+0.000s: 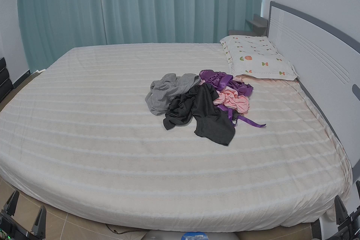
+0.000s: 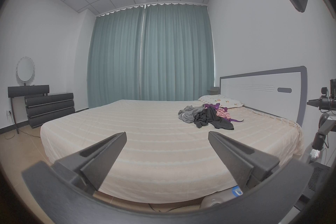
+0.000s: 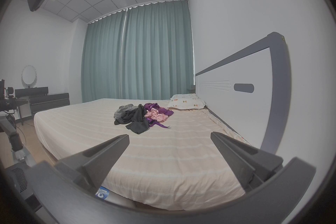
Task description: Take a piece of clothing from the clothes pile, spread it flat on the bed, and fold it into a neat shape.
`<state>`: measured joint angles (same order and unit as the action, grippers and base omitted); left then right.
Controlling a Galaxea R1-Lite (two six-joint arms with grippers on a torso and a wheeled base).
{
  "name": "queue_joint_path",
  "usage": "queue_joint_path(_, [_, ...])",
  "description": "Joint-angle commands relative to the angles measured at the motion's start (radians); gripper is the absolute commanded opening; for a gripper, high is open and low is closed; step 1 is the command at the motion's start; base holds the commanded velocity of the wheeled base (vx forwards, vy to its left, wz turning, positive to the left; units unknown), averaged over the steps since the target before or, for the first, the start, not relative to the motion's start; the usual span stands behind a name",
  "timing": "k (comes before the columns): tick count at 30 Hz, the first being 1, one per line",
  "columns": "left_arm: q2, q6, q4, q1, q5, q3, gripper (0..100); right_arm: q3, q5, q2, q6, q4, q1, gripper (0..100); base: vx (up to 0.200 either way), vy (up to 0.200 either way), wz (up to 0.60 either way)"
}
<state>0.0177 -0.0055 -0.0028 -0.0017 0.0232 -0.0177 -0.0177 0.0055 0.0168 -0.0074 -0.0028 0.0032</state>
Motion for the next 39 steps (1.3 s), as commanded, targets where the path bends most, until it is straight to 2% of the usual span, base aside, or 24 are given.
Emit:
queue_joint_path(1, [-0.016, -0.001, 0.0, 0.0, 0.0, 0.016, 100, 0.005, 0.007, -0.015, 0.001, -0.003, 0.0, 100, 0.0, 0.0, 0.0])
queue_joint_path(5, [-0.016, 0.001, 0.0, 0.0, 0.0, 0.016, 100, -0.294, 0.031, 0.169, 0.092, -0.011, -0.009, 100, 0.0, 0.0, 0.0])
queue_joint_path(9, [-0.016, -0.001, 0.0, 0.0, 0.0, 0.018, 100, -0.326, 0.056, 0.238, 0.055, 0.041, 0.003, 100, 0.0, 0.0, 0.0])
queue_joint_path(10, [-0.016, -0.001, 0.0, 0.0, 0.0, 0.016, 100, -0.309, 0.094, 0.319, 0.052, 0.063, 0.006, 100, 0.0, 0.0, 0.0])
queue_joint_path(13, [-0.016, -0.001, 0.0, 0.0, 0.0, 0.016, 100, -0.289, 0.123, 0.382, 0.055, 0.049, 0.008, 100, 0.0, 0.0, 0.0])
queue_joint_path(14, [-0.016, -0.001, 0.0, 0.0, 0.0, 0.016, 100, -0.286, 0.166, 0.466, 0.055, 0.043, 0.008, 100, 0.0, 0.0, 0.0])
queue_joint_path(18, [-0.016, -0.001, 0.0, 0.0, 0.0, 0.016, 100, -0.309, 0.217, 0.686, 0.05, 0.001, 0.009, 100, 0.0, 0.0, 0.0])
queue_joint_path(19, [-0.016, -0.001, 0.0, 0.0, 0.0, 0.016, 100, -0.311, 0.218, 0.703, 0.05, -0.005, 0.009, 100, 0.0, 0.0, 0.0])
queue_joint_path(21, [-0.016, -0.001, 0.0, 0.0, 0.0, 0.016, 100, -0.321, 0.217, 0.861, 0.057, -0.057, 0.011, 100, 0.0, 0.0, 0.0])
queue_joint_path(22, [-0.016, -0.001, 0.0, 0.0, 0.0, 0.016, 100, -0.321, 0.217, 0.861, 0.057, -0.057, 0.011, 100, 0.0, 0.0, 0.0])
queue_joint_path(23, [-0.016, -0.001, 0.0, 0.0, 0.0, 0.016, 100, -0.332, 0.215, 1.016, 0.061, -0.131, 0.012, 100, 0.0, 0.0, 0.0])
queue_joint_path(26, [-0.016, -0.001, 0.0, 0.0, 0.0, 0.016, 100, -0.343, 0.215, 1.14, 0.063, -0.217, 0.029, 100, 0.0, 0.0, 0.0])
queue_joint_path(27, [-0.016, -0.001, 0.0, 0.0, 0.0, 0.016, 100, -0.363, 0.214, 1.252, 0.089, -0.298, 0.06, 100, 0.0, 0.0, 0.0])
queue_joint_path(28, [-0.016, -0.001, 0.0, 0.0, 0.0, 0.016, 100, -0.366, 0.214, 1.27, 0.093, -0.312, 0.066, 100, 0.0, 0.0, 0.0])
queue_joint_path(32, [-0.016, -0.001, 0.0, 0.0, 0.0, 0.016, 100, -0.452, 0.192, 1.545, 0.146, -0.471, 0.126, 100, 0.0, 0.0, 0.0])
queue_joint_path(36, [-0.016, 0.001, 0.0, 0.0, 0.0, 0.016, 100, -0.544, 0.175, 1.763, 0.192, -0.563, 0.156, 100, 0.0, 0.0, 0.0])
queue_joint_path(37, [-0.016, 0.001, 0.0, 0.0, 0.0, 0.016, 100, -0.544, 0.175, 1.763, 0.192, -0.563, 0.156, 100, 0.0, 0.0, 0.0])
queue_joint_path(39, [-0.016, -0.001, 0.0, 0.0, 0.0, 0.016, 100, -0.63, 0.156, 1.911, 0.231, -0.625, 0.172, 100, 0.0, 0.0, 0.0])
